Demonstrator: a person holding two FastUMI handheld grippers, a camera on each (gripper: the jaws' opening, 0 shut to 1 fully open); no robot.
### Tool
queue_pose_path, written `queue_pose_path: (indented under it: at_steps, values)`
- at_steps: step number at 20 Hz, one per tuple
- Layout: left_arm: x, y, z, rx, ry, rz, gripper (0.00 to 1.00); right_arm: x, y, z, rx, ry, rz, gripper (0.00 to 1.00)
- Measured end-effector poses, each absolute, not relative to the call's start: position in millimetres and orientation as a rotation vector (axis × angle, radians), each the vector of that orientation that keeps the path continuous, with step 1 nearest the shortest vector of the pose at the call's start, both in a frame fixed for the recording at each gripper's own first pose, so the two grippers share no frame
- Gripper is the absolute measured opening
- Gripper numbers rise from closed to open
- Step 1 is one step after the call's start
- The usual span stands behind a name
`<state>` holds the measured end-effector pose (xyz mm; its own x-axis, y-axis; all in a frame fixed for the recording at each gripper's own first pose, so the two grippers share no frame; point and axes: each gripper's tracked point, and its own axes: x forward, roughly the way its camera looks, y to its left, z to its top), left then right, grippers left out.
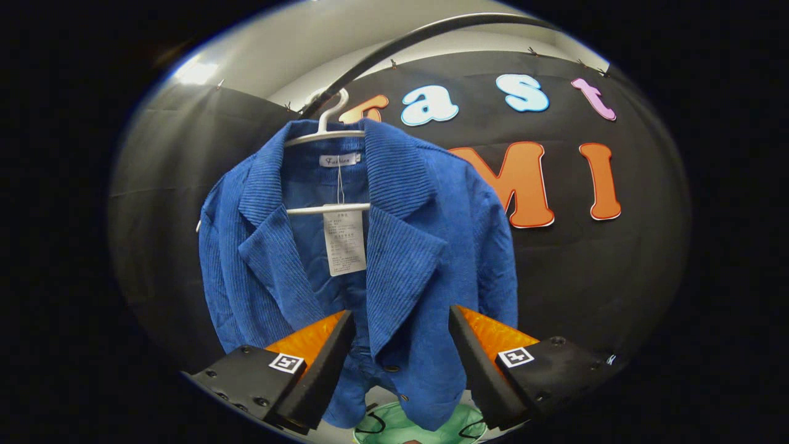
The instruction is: Grasp the clothes on the hanger with both hands and then place them into the laundry hamper below.
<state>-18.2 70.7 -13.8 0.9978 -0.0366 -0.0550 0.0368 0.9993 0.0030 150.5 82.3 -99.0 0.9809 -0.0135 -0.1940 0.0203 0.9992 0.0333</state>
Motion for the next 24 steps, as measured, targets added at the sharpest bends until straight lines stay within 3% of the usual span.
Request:
queue_pose_path:
  at_steps: [2, 8, 9, 10, 11, 15, 16, 20, 24]
  values:
    - [-21.7, 84.1, -16.5, 0.021, 0.069, -0.033, 0.95, 167.2, 81.0, -106.8, 0.013, 0.198, -0.095, 0.99]
    - [-31.4, 100.0, -14.1, 0.058, 0.057, 0.108, 0.92, 206.4, 52.4, -132.8, -0.078, 0.173, -0.263, 0.98]
    - [-33.6, 98.5, -15.8, 0.058, 0.061, 0.142, 0.94, 211.0, 46.5, -132.3, -0.072, 0.166, -0.264, 0.98]
    - [-33.4, 95.5, -19.9, 0.051, 0.069, 0.169, 0.91, 216.2, 43.3, -131.8, -0.057, 0.162, -0.244, 0.94]
    - [-32.4, 88.5, -22.3, 0.04, 0.072, 0.185, 0.91, 220.2, 39.1, -130.3, -0.038, 0.157, -0.216, 0.97]
    - [-15.1, 54.7, -38.5, 0.017, 0.093, 0.199, 0.98, 223.1, 14.2, -124.7, 0.016, 0.157, -0.1, 0.29]
    - [-8.7, 44.9, -42.5, 0.007, 0.098, 0.19, 0.95, 218.1, 18.9, -122.1, 0.042, 0.164, -0.038, 0.12]
    - [32.9, -15.0, -66.8, -0.045, 0.134, 0.092, 0.92, 176.2, 20.3, -102.3, 0.116, 0.165, 0.18, 0.12]
    - [75.6, -66.9, -82.0, -0.072, 0.143, -0.011, 0.92, 141.4, -6.2, -67.6, 0.212, 0.144, 0.274, 0.12]
